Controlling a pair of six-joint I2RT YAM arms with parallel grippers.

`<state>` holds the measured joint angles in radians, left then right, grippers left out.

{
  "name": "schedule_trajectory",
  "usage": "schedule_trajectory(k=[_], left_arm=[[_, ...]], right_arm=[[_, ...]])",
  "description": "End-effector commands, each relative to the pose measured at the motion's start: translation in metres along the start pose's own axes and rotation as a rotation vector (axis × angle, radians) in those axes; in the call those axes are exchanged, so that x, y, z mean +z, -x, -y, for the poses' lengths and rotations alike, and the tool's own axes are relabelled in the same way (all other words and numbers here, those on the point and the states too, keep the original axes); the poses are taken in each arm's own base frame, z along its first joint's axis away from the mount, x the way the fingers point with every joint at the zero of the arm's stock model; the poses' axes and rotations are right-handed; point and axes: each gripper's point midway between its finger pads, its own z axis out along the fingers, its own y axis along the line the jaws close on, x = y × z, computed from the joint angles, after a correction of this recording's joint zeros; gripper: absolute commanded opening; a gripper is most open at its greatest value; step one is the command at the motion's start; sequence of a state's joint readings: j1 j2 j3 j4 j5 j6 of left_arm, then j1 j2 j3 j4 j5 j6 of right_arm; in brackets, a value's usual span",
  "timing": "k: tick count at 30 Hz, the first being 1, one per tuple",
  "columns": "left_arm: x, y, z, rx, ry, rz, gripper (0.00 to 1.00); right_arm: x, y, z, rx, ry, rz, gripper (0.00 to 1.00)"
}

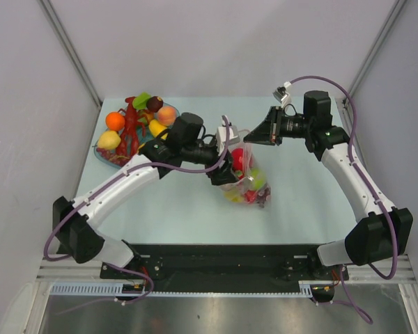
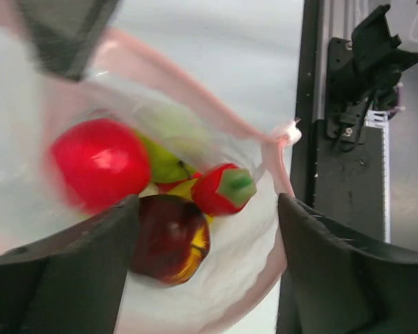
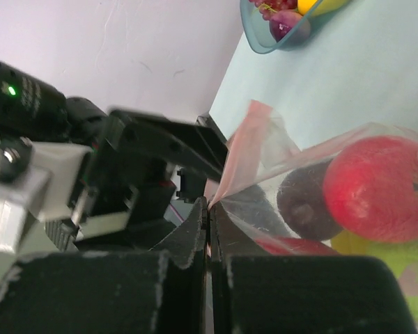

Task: Place the food in the zip-top bag and seal the zipper
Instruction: Place the fake vegetable in the zipper food storage bag, then zip the zipper food storage bag at the center of the board.

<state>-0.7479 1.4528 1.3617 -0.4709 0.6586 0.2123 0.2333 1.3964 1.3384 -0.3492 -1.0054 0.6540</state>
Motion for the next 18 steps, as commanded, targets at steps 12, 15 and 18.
schedule_trajectory(k=[12, 15, 18], left_arm=[[-0.050, -0.015, 0.016, 0.623, -0.024, -0.150, 0.83], [-0.038, -0.022, 0.006, 0.676, 0.007, -0.180, 0.73], [-0.032, -0.023, 0.003, 0.678, 0.012, -0.198, 0.49]], right_arm=[[0.001, -0.001, -0.027, -0.147, 0.106, -0.023, 0.00], [0.004, -0.004, -0.030, -0.161, 0.117, -0.036, 0.00], [0.005, -0.005, -0.031, -0.175, 0.123, -0.037, 0.00]])
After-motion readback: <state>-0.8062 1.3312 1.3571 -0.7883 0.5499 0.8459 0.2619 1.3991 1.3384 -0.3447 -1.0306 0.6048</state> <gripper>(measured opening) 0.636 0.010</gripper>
